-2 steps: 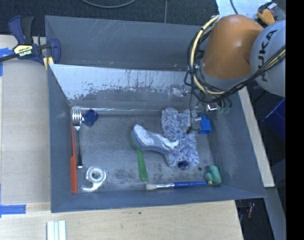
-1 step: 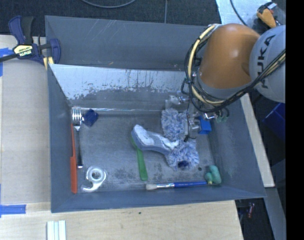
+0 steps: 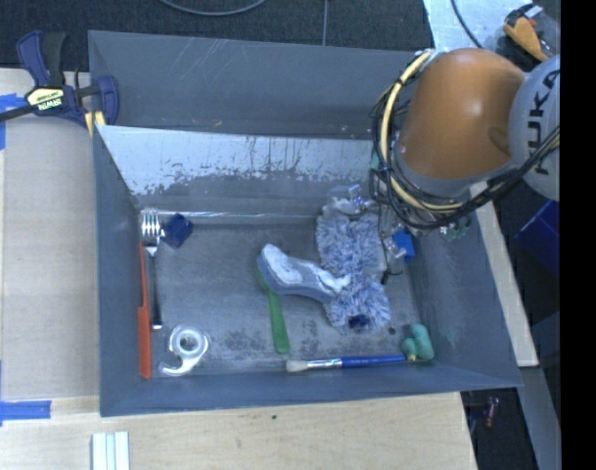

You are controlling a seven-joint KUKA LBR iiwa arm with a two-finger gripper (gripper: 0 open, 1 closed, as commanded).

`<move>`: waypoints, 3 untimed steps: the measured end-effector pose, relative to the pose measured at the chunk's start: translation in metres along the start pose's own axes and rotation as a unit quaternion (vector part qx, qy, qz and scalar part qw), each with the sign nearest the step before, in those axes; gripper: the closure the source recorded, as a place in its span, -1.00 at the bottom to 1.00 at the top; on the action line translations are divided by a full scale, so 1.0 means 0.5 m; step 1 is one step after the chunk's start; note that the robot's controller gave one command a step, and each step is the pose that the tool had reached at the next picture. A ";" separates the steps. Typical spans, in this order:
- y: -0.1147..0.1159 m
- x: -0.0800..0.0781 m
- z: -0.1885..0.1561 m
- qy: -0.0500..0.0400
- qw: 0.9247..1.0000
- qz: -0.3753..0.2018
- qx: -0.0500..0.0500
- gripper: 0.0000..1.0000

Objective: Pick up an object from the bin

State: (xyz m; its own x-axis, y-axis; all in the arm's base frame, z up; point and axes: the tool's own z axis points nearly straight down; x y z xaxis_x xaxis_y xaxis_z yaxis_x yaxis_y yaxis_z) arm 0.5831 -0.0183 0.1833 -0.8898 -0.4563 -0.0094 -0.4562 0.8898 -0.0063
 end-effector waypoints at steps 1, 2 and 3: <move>0.037 0.105 0.161 0.005 1.000 -0.002 -0.005 -1.00; -0.005 0.047 0.177 -0.008 0.993 -0.116 0.004 1.00; -0.005 0.047 0.177 -0.008 0.993 -0.115 0.004 1.00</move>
Offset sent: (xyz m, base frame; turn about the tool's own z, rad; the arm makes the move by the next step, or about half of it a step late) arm -0.0195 -0.0128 -0.0889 -0.2353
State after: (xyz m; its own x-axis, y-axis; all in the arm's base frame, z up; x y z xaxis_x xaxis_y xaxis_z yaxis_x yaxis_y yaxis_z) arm 0.5645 -0.0313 0.0947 -0.7613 -0.6480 -0.0221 -0.6478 0.7616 -0.0184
